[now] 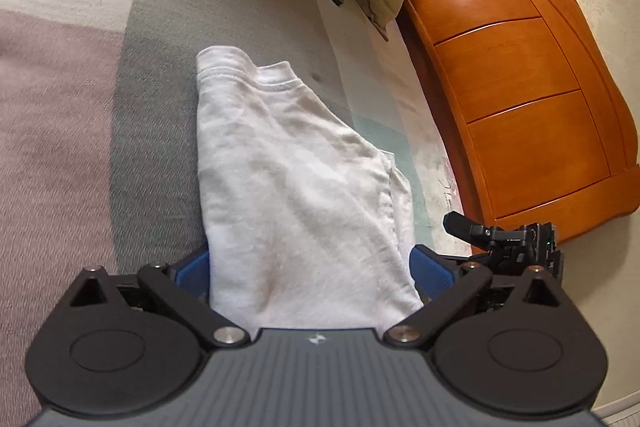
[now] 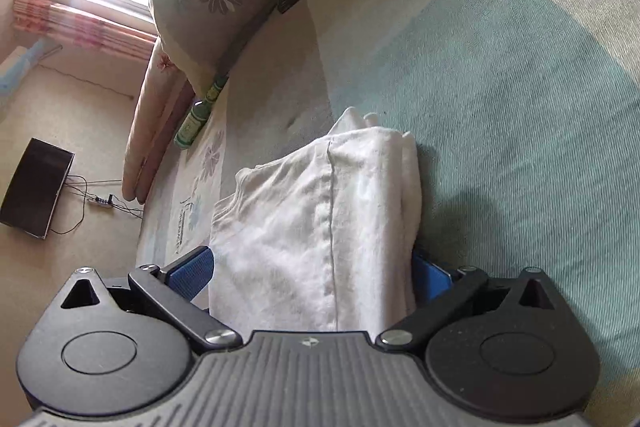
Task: Fold clothes
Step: 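Roll both grippers and close them on the shirt's side edge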
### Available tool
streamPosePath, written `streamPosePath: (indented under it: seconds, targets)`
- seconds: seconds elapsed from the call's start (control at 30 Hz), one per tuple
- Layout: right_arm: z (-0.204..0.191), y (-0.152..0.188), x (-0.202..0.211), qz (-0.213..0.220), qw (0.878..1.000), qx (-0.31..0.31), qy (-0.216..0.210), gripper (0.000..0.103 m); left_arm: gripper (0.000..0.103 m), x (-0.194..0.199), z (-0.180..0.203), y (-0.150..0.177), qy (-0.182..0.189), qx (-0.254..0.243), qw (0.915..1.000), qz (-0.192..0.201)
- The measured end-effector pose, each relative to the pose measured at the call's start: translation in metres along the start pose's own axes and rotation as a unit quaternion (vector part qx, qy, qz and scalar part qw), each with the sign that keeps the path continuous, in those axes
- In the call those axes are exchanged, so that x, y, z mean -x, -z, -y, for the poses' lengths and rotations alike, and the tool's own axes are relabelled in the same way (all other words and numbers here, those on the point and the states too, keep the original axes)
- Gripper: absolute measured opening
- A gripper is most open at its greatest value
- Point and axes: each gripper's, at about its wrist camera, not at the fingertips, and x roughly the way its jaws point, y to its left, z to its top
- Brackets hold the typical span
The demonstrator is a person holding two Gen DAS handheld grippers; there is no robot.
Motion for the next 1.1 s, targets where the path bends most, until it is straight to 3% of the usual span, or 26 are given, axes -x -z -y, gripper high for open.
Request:
streamPosePath:
  seconds: [0.17, 0.4, 0.6, 0.73, 1.1]
  targets:
    - [-0.003, 0.022, 0.008, -0.021, 0.999, 0.029, -0.007, 0.103, 0.100, 0.007, -0.007, 0.012, 0.021, 0.007, 0.9997, -0.007]
    - [-0.010, 0.003, -0.013, -0.005, 1.000, 0.027, -0.002, 0.103, 0.101, -0.015, 0.009, -0.004, 0.002, -0.014, 0.9996, 0.026]
    - [-0.005, 0.009, -0.007, -0.036, 0.998, 0.051, -0.025, 0.103, 0.101, -0.004, 0.001, 0.003, 0.032, 0.000, 0.9989, -0.034]
    - [-0.006, 0.007, -0.008, -0.047, 0.997, 0.053, -0.025, 0.103, 0.101, -0.006, -0.003, -0.003, 0.040, 0.010, 0.9978, -0.051]
    - [-0.003, 0.008, -0.006, -0.045, 0.997, 0.056, -0.024, 0.103, 0.101, -0.033, 0.018, -0.023, 0.010, -0.019, 0.9942, -0.105]
